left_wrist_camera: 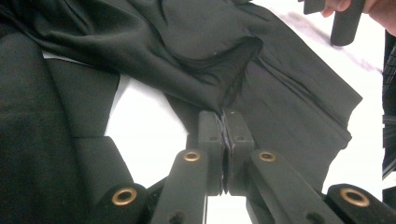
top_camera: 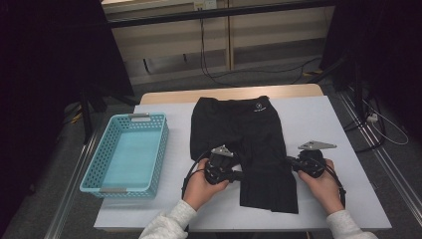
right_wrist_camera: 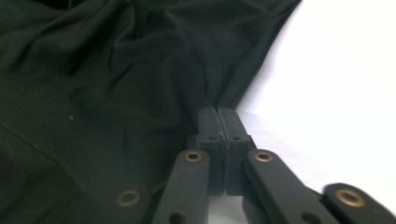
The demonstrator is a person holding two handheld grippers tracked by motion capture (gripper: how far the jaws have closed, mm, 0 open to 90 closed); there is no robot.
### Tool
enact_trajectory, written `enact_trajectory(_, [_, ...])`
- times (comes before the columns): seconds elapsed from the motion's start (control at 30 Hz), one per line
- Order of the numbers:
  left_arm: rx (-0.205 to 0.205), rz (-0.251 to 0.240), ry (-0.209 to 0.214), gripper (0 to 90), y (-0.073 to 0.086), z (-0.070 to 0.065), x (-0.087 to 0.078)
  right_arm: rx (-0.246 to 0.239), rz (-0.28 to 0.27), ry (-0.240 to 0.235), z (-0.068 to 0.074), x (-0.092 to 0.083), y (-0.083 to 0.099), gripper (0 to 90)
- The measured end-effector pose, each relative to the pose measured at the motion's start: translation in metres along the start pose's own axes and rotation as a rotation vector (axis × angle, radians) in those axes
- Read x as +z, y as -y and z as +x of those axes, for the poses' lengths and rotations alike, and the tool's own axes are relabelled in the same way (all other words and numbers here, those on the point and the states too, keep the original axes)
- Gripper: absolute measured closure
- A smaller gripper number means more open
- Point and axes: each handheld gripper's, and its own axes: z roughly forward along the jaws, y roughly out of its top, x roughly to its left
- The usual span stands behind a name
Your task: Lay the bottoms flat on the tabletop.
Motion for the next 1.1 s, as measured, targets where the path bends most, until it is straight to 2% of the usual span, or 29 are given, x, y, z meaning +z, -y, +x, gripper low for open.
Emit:
enact_trajectory(0.1, [-0.001,-0.006,0.006,87.9,0.000,0.000,0.000,-0.023,-0.009,0.046,-0.002,-0.001,-0.001,90.0])
enact_trajectory(0.33, [0.002,0.002,0.006,88.1,0.001,0.000,0.002,-0.033,-0.027,0.117,-0.009,-0.004,-0.003,90.0])
enact_trajectory(0.4, [0.003,-0.002,0.002,87.6,0.001,0.000,0.002,-0.031,-0.034,0.117,-0.012,-0.004,-0.004,90.0])
enact_trajectory(0.5, [0.015,-0.016,-0.019,80.6,0.001,0.001,0.001,-0.040,-0.021,0.112,-0.012,-0.002,-0.004,89.9])
enact_trajectory(0.6, [0.016,-0.032,-0.035,66.9,0.001,0.002,0.002,-0.057,-0.014,0.145,-0.010,-0.001,-0.004,76.3])
enact_trajectory(0.63, [0.023,-0.033,-0.041,66.7,0.001,0.002,0.002,-0.054,-0.014,0.141,-0.010,-0.002,-0.004,75.2])
enact_trajectory(0.7, [0.037,-0.043,-0.058,62.7,0.000,0.001,0.002,-0.046,-0.024,0.144,-0.010,-0.004,-0.004,65.0])
enact_trajectory(0.77, [0.046,-0.052,-0.068,59.3,0.000,0.001,0.002,-0.050,-0.033,0.137,-0.009,-0.007,-0.003,64.1])
enact_trajectory(0.83, [0.055,-0.055,-0.079,58.1,-0.001,0.001,0.002,-0.051,-0.041,0.125,-0.008,-0.012,-0.001,60.7])
enact_trajectory(1.1, [0.054,-0.039,-0.074,60.2,-0.001,0.001,0.010,-0.094,-0.019,0.103,-0.002,-0.030,0.010,50.4])
